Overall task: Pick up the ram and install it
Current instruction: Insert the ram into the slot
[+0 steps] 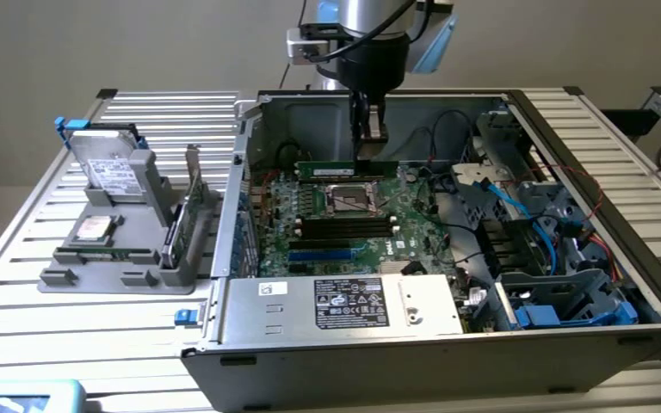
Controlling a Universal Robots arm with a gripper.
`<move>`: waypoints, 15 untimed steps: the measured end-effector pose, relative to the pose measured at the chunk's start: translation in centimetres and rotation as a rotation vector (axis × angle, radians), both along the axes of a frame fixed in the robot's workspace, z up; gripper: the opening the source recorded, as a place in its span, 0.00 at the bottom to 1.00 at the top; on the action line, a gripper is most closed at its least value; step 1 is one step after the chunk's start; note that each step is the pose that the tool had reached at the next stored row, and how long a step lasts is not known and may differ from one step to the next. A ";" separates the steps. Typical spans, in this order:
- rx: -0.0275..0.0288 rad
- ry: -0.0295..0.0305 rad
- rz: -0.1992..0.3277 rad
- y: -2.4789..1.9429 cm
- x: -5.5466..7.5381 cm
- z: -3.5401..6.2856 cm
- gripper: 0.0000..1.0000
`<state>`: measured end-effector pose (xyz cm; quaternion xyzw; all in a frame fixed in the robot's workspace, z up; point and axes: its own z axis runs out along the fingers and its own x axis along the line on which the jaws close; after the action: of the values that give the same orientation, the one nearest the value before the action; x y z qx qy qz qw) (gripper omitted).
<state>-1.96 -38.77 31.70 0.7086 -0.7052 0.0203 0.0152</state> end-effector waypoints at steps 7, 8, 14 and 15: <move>0.0000 0.0000 0.001 0.01 0.6 -1.04 0.14; 0.0001 0.0000 0.001 0.01 0.6 -1.17 0.14; -0.0021 0.0001 0.003 0.00 0.6 -1.80 0.14; -0.0032 0.0001 0.003 0.00 0.6 -1.86 0.14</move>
<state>-1.34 -38.76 29.84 0.7095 -0.7042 0.0214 0.0164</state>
